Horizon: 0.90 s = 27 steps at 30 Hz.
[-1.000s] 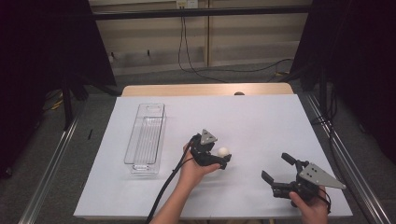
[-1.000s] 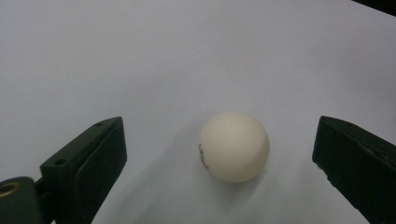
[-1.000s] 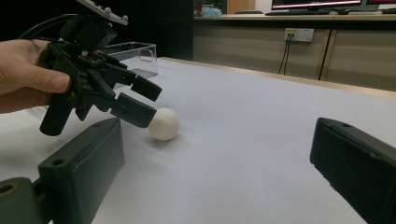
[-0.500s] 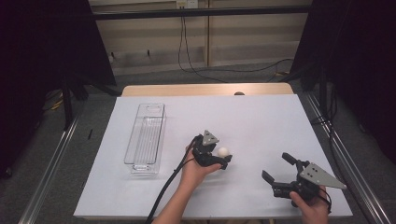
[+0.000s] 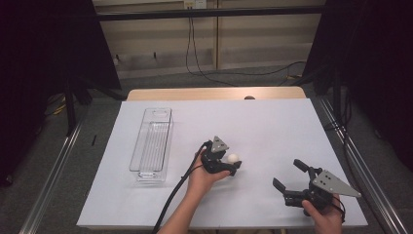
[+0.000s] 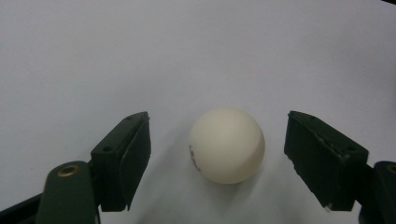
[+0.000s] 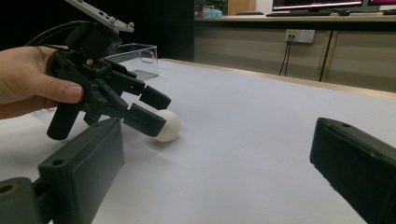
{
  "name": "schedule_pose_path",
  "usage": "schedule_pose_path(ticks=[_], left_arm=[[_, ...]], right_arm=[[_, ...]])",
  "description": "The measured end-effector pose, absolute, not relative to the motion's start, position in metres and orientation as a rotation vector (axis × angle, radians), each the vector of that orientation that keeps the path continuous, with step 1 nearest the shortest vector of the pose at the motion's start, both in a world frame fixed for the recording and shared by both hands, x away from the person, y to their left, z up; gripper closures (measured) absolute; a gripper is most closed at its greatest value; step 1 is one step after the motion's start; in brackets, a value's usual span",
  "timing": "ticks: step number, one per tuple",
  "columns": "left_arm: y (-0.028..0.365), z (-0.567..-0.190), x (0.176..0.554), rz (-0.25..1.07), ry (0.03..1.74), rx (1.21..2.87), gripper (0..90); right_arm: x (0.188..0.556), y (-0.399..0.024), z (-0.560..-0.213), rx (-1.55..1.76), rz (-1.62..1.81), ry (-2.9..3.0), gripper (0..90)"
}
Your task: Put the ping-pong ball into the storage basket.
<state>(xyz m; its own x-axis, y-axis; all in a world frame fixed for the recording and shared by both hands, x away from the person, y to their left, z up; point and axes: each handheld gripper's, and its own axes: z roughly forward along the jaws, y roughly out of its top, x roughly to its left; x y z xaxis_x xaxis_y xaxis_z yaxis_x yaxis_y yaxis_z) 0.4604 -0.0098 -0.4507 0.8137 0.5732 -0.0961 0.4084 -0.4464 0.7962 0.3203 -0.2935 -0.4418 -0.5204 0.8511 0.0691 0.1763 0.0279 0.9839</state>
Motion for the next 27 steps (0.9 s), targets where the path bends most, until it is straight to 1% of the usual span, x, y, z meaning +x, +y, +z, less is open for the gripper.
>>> schedule_pose_path(ticks=[3, 7, 8, 10, 12, 16, 22, 27], left_arm=[[-0.0115, -0.4529, 0.4605, 0.224, 0.722, 2.087, 24.6], [-0.0126, -0.4557, 0.4616, 0.218, 0.706, 2.127, 27.5], [-0.0148, -0.4571, 0.4611, 0.207, 0.725, 2.100, 28.4], [-0.0146, -0.4571, 0.4617, 0.217, 0.709, 2.126, 30.4], [-0.0153, -0.4580, 0.4624, 0.203, 0.712, 2.113, 34.0], [-0.0140, -0.4566, 0.4630, 0.217, 0.720, 2.129, 35.8], [-0.0158, -0.4575, 0.4634, 0.206, 0.722, 2.114, 39.0], [-0.0161, -0.4575, 0.4642, 0.201, 0.713, 2.137, 41.4]], right_arm=[[0.3205, -0.2938, -0.4416, 1.045, 1.535, 1.745, 2.6], [0.3209, -0.2952, -0.4419, 1.044, 1.531, 1.740, 2.6], [0.3210, -0.2955, -0.4420, 1.039, 1.530, 1.744, 2.6], [0.3207, -0.2950, -0.4415, 1.045, 1.536, 1.736, 2.6], [0.3203, -0.2950, -0.4415, 1.044, 1.538, 1.739, 2.6], [0.3204, -0.2955, -0.4415, 1.042, 1.537, 1.743, 2.6], [0.3203, -0.2951, -0.4415, 1.047, 1.538, 1.739, 2.6], [0.3205, -0.2956, -0.4415, 1.045, 1.536, 1.740, 2.6]])
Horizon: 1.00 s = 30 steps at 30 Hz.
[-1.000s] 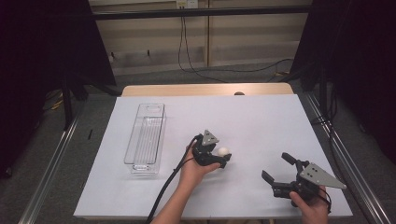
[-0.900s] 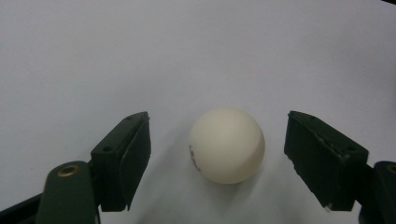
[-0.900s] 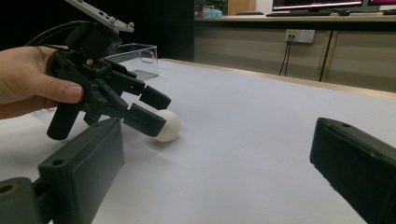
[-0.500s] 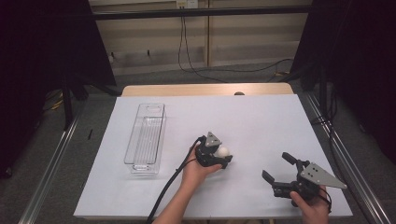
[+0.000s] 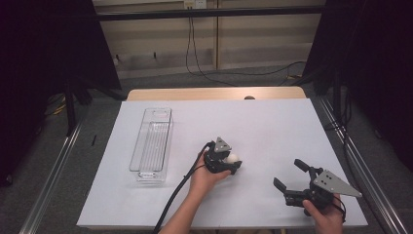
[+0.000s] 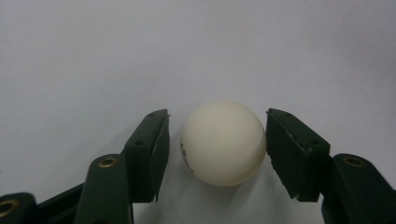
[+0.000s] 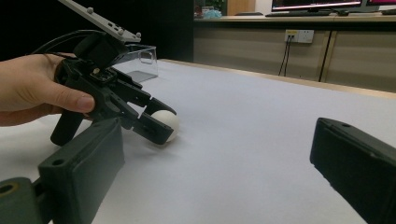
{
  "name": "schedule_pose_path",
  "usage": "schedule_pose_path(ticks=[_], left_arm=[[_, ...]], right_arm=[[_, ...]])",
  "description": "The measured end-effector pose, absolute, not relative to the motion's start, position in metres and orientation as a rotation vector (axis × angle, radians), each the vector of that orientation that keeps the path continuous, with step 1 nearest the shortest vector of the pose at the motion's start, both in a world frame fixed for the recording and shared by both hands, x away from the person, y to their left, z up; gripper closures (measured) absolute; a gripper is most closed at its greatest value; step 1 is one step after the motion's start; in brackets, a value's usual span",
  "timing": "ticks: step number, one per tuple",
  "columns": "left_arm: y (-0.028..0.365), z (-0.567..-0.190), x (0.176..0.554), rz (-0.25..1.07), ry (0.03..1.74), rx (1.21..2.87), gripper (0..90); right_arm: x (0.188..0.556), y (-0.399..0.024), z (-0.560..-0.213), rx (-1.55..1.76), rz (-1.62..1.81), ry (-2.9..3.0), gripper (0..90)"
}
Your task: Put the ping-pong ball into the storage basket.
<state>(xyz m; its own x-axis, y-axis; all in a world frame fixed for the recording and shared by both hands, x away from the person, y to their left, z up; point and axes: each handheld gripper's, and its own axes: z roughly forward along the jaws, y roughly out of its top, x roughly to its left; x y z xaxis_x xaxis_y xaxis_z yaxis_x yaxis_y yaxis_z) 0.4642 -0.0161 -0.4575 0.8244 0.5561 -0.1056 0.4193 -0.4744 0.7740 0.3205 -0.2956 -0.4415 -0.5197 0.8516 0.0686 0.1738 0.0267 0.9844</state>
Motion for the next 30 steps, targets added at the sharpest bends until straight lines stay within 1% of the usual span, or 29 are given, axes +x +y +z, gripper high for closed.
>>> schedule_pose_path(ticks=[3, 4, 5, 13, 24, 26, 27, 30], left_arm=[[-0.0164, -0.4570, 0.4653, 0.204, 0.692, 2.175, 43.1], [-0.0183, -0.4579, 0.4647, 0.197, 0.715, 2.153, 43.8], [-0.0188, -0.4587, 0.4654, 0.198, 0.699, 2.143, 44.7], [-0.0199, -0.4575, 0.4660, 0.199, 0.709, 2.170, 50.2], [-0.0202, -0.4575, 0.4665, 0.188, 0.712, 2.166, 51.1], [-0.0208, -0.4579, 0.4654, 0.183, 0.730, 2.138, 51.1], [-0.0196, -0.4561, 0.4656, 0.178, 0.711, 2.168, 51.1], [-0.0196, -0.4544, 0.4647, 0.170, 0.734, 2.142, 51.1]], right_arm=[[0.3202, -0.2962, -0.4414, 1.044, 1.537, 1.745, 2.6], [0.3203, -0.2963, -0.4414, 1.044, 1.536, 1.744, 2.6], [0.3204, -0.2964, -0.4414, 1.042, 1.537, 1.744, 2.6], [0.3204, -0.2968, -0.4415, 1.042, 1.535, 1.746, 2.6], [0.3205, -0.2973, -0.4412, 1.042, 1.536, 1.739, 2.6], [0.3206, -0.2976, -0.4413, 1.045, 1.535, 1.737, 2.6], [0.3206, -0.2977, -0.4413, 1.044, 1.535, 1.737, 2.6], [0.3206, -0.2973, -0.4413, 1.043, 1.537, 1.740, 2.6]])
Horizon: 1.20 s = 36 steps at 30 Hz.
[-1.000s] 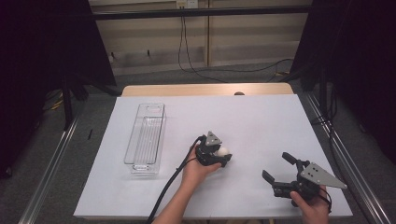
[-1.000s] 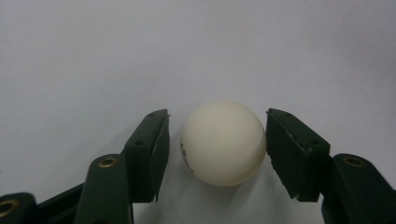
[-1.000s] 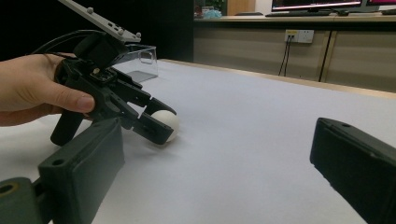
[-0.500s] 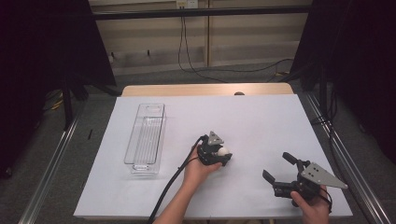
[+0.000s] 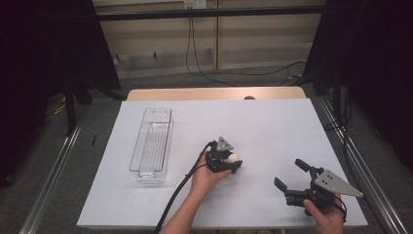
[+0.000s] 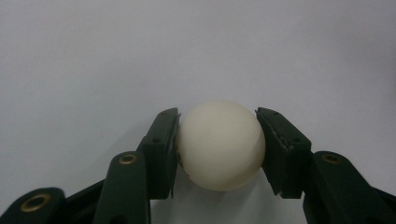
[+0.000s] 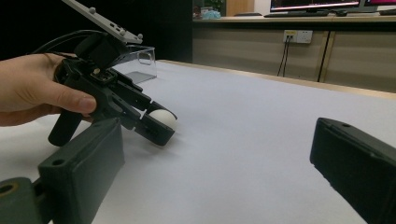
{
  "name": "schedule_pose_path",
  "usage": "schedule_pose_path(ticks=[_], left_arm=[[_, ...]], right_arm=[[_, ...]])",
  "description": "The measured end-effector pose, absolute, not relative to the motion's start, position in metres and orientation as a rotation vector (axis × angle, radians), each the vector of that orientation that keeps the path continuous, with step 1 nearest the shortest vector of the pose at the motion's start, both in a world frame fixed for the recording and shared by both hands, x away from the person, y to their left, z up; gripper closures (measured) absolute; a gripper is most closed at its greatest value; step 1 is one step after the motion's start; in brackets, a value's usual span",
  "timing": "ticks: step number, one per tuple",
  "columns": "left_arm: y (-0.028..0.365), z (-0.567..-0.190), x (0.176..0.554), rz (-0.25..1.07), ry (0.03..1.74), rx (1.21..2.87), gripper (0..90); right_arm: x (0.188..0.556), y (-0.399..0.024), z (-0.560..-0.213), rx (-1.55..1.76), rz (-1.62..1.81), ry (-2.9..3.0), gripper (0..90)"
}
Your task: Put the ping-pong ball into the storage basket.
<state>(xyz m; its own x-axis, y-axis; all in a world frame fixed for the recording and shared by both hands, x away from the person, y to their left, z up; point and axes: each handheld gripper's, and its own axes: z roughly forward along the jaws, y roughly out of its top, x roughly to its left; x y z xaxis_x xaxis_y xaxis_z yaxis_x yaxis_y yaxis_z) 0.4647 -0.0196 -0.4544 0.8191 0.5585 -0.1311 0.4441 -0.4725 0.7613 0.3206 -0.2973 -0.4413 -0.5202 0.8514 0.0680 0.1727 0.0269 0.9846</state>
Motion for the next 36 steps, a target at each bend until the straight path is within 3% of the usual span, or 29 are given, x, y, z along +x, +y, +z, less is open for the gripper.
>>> schedule_pose_path(ticks=[36], left_arm=[[-0.002, -0.437, 0.463, 0.111, 0.753, 2.110, 51.2]], right_arm=[[0.321, -0.297, -0.442, 1.052, 1.535, 1.734, 2.6]])
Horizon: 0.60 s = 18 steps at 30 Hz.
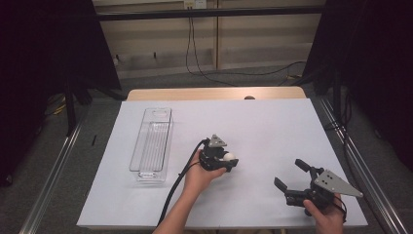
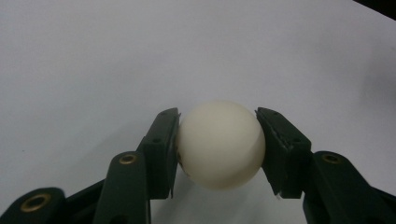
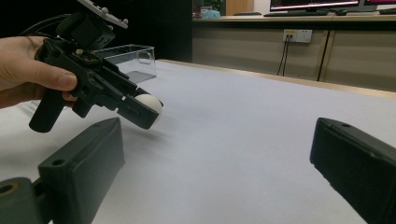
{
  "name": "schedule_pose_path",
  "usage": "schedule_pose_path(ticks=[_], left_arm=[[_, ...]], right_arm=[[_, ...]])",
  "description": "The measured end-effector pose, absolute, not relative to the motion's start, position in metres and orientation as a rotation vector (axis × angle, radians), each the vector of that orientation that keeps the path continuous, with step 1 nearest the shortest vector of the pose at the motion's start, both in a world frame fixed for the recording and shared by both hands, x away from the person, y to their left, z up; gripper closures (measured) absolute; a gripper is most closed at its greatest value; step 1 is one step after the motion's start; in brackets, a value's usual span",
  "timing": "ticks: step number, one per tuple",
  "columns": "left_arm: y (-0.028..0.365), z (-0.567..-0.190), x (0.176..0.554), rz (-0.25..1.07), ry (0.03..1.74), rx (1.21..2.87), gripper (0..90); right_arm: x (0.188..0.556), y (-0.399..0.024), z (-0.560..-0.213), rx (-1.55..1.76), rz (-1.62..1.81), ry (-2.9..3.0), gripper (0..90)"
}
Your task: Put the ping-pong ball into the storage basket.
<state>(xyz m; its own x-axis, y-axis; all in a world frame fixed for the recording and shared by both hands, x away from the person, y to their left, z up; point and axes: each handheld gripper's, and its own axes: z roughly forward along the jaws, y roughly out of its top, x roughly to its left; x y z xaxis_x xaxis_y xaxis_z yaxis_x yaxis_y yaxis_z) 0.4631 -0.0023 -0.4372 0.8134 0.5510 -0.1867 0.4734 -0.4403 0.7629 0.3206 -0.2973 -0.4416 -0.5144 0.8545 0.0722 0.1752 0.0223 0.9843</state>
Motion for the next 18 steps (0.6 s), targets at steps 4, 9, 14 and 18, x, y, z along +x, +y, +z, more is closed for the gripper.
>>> schedule_pose_path(ticks=[4, 9, 14, 18], left_arm=[[0.000, -0.436, 0.463, 0.108, 0.765, 2.107, 51.2], [0.002, -0.435, 0.463, 0.096, 0.787, 2.086, 51.2], [0.006, -0.433, 0.464, 0.085, 0.786, 2.101, 51.1], [0.008, -0.432, 0.464, 0.096, 0.783, 2.105, 51.2]], right_arm=[[0.321, -0.297, -0.442, 1.043, 1.534, 1.743, 2.6], [0.321, -0.297, -0.442, 1.040, 1.533, 1.746, 2.6], [0.321, -0.297, -0.442, 1.050, 1.536, 1.733, 2.6], [0.321, -0.297, -0.442, 1.038, 1.534, 1.741, 2.6]])
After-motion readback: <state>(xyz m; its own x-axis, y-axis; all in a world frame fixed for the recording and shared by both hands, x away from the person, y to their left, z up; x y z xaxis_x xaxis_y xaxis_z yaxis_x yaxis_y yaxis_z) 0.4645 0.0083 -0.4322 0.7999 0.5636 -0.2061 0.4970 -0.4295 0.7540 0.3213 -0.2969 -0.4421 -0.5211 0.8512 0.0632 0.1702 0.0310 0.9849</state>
